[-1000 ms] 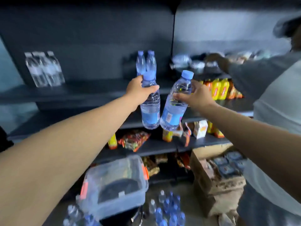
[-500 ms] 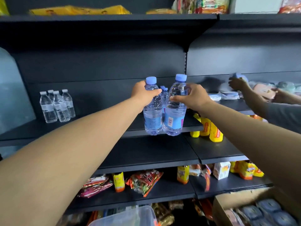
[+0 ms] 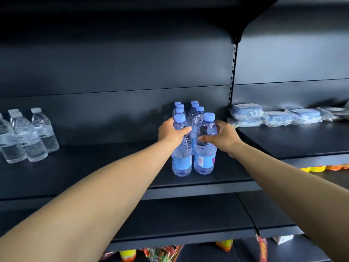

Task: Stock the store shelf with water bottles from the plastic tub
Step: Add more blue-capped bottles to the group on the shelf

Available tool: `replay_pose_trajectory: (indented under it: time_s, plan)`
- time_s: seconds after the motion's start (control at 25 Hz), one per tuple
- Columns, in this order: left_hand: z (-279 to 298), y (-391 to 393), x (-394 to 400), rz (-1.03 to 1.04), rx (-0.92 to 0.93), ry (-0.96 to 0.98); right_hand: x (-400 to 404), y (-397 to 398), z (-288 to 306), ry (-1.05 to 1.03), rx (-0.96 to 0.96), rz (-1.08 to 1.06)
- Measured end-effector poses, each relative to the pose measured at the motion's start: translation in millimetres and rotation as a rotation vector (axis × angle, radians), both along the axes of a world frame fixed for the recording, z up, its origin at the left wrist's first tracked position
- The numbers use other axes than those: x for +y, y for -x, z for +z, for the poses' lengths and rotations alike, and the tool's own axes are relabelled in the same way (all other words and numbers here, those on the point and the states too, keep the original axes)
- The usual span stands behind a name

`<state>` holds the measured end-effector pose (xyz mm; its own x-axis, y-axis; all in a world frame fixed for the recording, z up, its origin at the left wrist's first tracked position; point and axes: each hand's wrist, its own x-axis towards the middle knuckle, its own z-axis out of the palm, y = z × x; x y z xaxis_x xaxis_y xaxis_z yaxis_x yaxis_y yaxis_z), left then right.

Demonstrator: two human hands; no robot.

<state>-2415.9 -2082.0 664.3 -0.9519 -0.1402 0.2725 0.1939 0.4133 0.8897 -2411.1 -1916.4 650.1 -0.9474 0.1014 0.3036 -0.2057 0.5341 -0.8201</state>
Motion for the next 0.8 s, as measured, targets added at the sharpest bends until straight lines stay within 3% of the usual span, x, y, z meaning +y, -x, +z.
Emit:
replay_pose_trajectory:
  time_s: [0.32,0.52,0.72,0.8]
  plan:
    - [-18,64,8,0.023,-0.047,0.031,4,50,-26,0.132,-0.052,0.036]
    - [-28,62,-7,-0.215,-0.145,0.023,18,48,-54,0.317,-0.258,0.273]
    - [-34,72,-3,-0.073,-0.063,0.232,3,46,-70,0.276,-0.073,0.105]
    - [-45,70,-7,-0.147,-0.114,0.079,1,44,-81,0.319,-0.062,0.135]
